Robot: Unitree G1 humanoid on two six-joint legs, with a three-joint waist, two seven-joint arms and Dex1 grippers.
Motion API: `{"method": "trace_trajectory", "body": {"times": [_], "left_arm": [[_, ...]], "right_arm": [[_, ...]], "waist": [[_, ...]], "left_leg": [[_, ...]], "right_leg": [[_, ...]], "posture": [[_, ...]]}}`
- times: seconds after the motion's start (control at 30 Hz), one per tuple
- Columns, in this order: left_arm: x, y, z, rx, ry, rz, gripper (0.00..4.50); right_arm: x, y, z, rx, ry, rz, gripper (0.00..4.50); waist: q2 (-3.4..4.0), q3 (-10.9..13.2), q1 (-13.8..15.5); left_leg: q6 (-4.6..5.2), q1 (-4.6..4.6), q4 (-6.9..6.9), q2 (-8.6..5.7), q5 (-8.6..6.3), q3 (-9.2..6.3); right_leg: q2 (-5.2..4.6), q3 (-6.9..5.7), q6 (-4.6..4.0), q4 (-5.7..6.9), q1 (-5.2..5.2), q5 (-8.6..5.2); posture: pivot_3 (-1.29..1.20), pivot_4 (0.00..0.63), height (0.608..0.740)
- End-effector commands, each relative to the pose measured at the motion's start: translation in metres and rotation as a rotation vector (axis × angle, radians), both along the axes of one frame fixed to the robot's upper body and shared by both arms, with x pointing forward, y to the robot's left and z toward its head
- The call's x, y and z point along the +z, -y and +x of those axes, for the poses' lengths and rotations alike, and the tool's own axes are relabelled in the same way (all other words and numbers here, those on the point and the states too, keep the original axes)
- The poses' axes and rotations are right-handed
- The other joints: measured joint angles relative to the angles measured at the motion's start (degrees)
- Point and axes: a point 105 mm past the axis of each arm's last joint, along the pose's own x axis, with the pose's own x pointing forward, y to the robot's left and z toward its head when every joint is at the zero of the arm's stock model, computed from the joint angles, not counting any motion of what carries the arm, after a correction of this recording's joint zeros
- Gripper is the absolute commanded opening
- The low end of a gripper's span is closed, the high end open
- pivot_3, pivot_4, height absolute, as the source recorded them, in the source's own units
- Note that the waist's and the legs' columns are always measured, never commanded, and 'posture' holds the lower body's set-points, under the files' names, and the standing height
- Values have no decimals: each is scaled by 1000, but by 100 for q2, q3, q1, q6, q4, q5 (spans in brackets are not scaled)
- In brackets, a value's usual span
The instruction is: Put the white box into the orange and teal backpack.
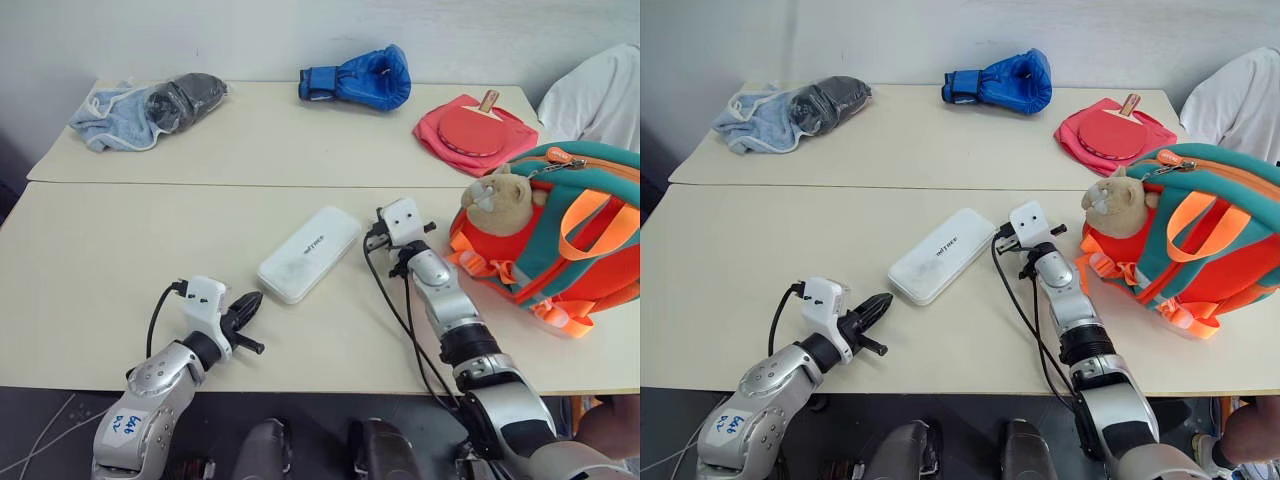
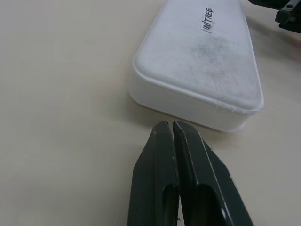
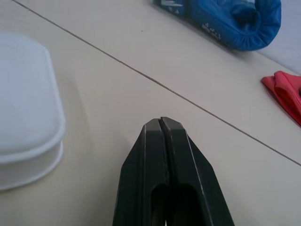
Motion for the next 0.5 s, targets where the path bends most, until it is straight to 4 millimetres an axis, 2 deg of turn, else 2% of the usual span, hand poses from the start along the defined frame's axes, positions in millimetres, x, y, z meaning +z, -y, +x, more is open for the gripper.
{"method": "trace_trajectory", "body": {"times": [0.03, 0.3, 0.5], "left_arm": [[15, 6, 0, -19, 68, -15, 148], [15, 5, 4, -17, 76, 1, 148], [14, -7, 7, 1, 69, 49, 148]], "right_arm": [[7, -14, 2, 85, 0, 83, 0], [-6, -35, 2, 280, -101, 34, 0], [-13, -41, -19, 495, -149, -20, 0]], "waist": [[0, 0, 0], [0, 0, -9], [0, 0, 2]], "left_leg": [[0, 0, 0, 1, 1, 0], [1, 0, 0, 2, 2, 0], [0, 1, -1, 2, 3, -1]], "right_leg": [[1, 0, 0, 0, 0, 0], [0, 0, 0, 0, 1, 0], [-2, 0, 0, -2, 1, 0]], "posture": [[0, 150, 740], [0, 150, 740], [0, 150, 740]]}}
